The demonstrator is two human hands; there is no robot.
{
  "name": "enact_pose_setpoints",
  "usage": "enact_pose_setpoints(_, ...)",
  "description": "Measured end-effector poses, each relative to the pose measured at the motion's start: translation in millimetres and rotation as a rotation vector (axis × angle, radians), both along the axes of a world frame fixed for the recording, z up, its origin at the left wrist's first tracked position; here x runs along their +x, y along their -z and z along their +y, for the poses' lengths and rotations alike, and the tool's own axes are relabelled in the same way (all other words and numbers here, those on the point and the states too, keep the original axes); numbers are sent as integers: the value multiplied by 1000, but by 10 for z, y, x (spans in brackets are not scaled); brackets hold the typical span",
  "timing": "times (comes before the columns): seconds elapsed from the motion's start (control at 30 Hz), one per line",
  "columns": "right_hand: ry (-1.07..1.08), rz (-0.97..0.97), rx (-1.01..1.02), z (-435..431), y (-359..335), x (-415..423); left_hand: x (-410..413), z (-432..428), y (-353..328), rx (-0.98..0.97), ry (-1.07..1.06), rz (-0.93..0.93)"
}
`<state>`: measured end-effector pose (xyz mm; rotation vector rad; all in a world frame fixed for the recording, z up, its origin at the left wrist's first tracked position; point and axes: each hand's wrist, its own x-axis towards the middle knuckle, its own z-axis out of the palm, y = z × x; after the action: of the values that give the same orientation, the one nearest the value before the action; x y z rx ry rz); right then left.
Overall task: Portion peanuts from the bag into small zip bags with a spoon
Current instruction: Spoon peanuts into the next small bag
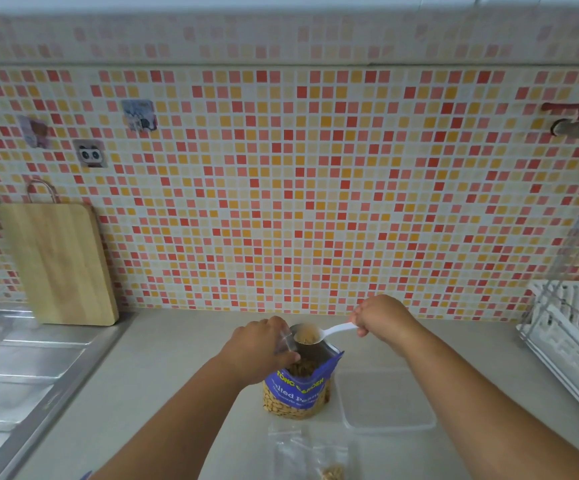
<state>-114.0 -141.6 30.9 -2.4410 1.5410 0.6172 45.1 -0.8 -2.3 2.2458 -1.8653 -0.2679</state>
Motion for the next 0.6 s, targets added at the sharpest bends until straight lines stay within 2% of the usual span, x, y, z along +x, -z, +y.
enact_pose_setpoints(0.07,-26,71,-20,-13,5,36,-31,-36,1,8,2,-20)
enact_pose_setpoints(0.23,-62,40,1,82,-103,172,-100,-135,20,36,-1,-53)
enact_pose_setpoints(0.4,-81,-328,-16,255,-194,198,-151,-208,82,16,-23,-43)
enact_pose_setpoints(0.47,-191,-457,-127,390,-295,182,-153,-203,106,-39,-47,41)
enact_pose_setpoints(0.6,-380,-459,-355,639,-595,187,-145,-154,144,-180,-111,350)
